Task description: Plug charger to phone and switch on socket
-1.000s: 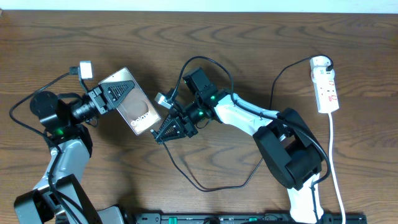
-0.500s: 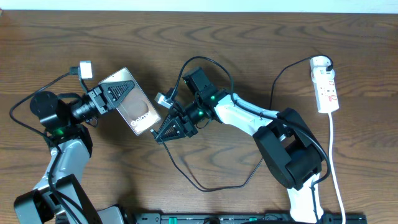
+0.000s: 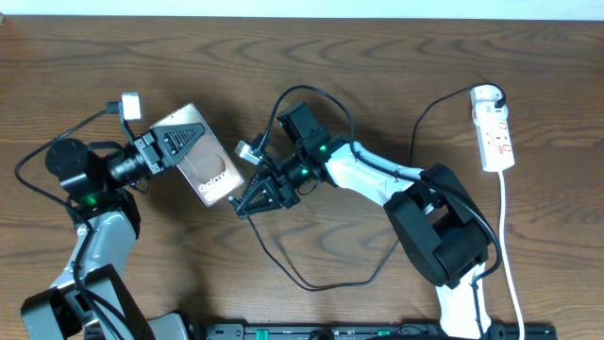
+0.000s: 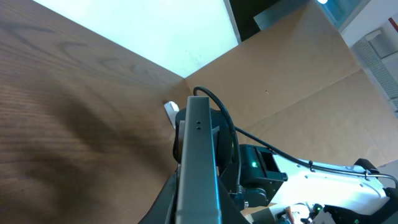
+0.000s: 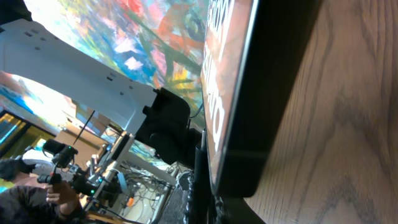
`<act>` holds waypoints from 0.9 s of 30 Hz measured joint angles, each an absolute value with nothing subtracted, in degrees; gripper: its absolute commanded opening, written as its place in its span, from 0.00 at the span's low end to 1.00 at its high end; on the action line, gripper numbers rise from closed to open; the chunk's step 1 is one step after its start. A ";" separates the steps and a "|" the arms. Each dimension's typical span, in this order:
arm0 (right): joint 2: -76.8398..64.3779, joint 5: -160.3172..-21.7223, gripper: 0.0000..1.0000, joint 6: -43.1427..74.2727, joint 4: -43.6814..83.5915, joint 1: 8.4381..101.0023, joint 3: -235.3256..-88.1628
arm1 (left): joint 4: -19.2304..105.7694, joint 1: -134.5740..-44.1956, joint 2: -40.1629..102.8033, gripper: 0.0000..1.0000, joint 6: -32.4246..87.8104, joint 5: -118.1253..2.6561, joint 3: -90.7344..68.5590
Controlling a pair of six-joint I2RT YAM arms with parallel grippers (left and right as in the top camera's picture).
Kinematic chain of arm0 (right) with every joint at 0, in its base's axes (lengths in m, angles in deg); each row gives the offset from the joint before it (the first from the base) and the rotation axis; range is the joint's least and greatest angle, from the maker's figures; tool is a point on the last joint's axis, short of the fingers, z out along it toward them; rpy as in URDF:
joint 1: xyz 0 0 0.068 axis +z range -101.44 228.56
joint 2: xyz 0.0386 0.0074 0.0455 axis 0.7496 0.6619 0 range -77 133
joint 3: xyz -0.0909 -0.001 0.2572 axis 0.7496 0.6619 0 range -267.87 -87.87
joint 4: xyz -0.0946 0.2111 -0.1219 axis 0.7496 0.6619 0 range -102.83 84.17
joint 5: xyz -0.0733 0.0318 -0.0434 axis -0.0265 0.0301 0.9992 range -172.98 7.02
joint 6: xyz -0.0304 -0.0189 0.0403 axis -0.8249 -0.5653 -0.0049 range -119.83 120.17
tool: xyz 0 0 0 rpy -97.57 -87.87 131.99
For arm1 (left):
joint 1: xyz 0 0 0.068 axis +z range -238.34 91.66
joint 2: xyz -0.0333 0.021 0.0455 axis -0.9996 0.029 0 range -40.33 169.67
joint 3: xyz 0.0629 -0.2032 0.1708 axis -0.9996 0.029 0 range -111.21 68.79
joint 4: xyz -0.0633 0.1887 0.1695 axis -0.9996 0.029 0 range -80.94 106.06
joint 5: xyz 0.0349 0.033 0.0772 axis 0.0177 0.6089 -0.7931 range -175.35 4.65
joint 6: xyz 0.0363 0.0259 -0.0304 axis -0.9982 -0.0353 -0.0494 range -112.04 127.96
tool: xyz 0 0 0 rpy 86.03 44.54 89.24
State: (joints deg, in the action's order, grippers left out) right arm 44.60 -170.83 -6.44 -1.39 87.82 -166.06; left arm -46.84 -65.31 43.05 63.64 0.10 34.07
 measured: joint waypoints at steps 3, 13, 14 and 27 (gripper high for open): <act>44.60 -170.83 0.06 -6.44 -1.43 87.82 -166.06 | -46.84 -65.31 43.05 0.07 63.64 0.49 34.07; 44.60 -170.83 0.06 -6.42 -1.80 87.82 -166.06 | -46.84 -65.31 43.05 0.07 63.64 1.61 34.07; 44.60 -170.83 0.06 -6.42 -1.80 87.80 -166.06 | -46.84 -65.31 43.05 0.07 63.66 1.61 34.07; 44.60 -170.83 0.07 -6.29 -1.83 87.82 -166.06 | -46.84 -65.31 43.05 0.07 63.66 1.61 34.07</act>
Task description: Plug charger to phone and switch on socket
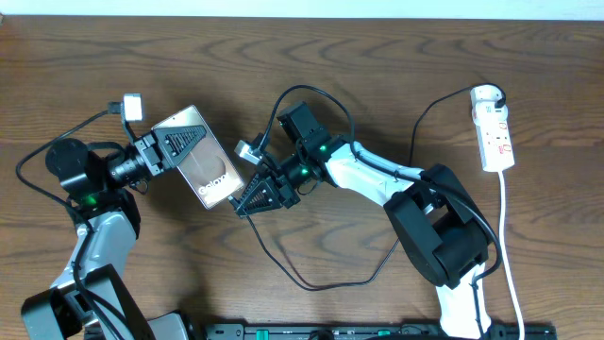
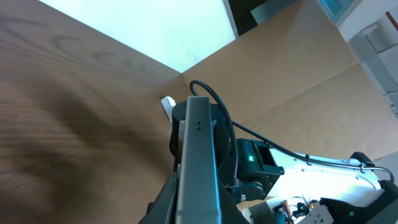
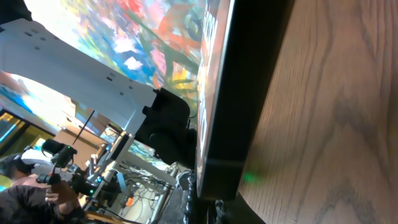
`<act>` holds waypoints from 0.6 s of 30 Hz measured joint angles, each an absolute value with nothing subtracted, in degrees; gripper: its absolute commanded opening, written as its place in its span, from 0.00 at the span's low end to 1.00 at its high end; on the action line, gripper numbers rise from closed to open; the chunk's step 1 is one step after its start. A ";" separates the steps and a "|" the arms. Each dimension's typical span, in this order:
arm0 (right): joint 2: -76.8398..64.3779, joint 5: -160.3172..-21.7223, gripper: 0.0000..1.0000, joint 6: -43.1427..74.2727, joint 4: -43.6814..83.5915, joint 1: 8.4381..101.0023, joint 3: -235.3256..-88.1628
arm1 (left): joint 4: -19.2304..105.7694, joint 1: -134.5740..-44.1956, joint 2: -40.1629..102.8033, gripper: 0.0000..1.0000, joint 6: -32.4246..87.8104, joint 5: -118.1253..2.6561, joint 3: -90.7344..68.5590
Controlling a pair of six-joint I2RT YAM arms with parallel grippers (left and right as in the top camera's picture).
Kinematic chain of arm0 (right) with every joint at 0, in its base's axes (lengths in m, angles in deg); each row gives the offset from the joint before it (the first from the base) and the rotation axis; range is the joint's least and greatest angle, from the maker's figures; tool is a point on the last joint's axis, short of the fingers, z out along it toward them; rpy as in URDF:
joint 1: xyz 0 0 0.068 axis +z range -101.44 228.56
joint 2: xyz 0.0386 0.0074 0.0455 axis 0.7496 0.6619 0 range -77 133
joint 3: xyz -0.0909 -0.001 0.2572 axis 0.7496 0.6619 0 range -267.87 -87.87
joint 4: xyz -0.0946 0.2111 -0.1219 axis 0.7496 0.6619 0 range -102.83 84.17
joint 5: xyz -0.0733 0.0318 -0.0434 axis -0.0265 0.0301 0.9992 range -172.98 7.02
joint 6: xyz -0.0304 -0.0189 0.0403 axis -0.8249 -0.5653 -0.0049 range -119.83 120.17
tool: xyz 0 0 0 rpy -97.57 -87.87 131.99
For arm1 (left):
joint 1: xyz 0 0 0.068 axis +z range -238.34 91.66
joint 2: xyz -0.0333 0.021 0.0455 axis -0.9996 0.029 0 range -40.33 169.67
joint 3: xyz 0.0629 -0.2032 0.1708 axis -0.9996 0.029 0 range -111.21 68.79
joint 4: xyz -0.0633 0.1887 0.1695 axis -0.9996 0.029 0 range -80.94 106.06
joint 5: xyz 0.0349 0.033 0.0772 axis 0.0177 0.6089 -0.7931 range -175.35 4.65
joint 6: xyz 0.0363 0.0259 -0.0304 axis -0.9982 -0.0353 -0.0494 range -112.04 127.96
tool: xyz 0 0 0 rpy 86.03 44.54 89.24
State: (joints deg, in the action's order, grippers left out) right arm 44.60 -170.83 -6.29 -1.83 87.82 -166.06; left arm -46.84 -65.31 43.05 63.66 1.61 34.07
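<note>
In the overhead view my left gripper point(image 1: 176, 144) is shut on the upper end of a gold phone point(image 1: 213, 176), holding it tilted on the table. My right gripper point(image 1: 247, 202) is shut at the phone's lower corner; the black charger cable point(image 1: 311, 286) trails out from it, and the plug itself is hidden between the fingers. The left wrist view looks along the phone's thin edge point(image 2: 198, 155). In the right wrist view the phone's dark end point(image 3: 249, 93) stands right at my fingers. The white socket strip point(image 1: 494, 130) lies at the far right.
A small white block point(image 1: 130, 104) lies at the upper left near my left arm. Another small white piece point(image 1: 247, 149) sits beside the right wrist. The cable loops across the table's middle point(image 1: 377, 269). The strip's white lead point(image 1: 510, 264) runs down the right side.
In the right wrist view the phone's end has come closer to my right fingers and fills more of the frame. Overhead, both arms stand almost where they were.
</note>
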 measured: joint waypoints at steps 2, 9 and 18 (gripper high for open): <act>44.60 -170.83 0.07 -6.29 -1.98 87.82 -166.06 | -46.84 -65.31 43.05 0.07 63.66 1.61 34.07; 44.60 -170.81 0.07 -6.29 -3.11 87.82 -166.06 | -47.03 -65.31 43.05 0.08 63.66 1.80 34.07; 44.60 -170.81 0.07 -6.29 -3.29 87.82 -166.06 | -48.02 -65.31 43.05 0.07 63.66 2.50 34.07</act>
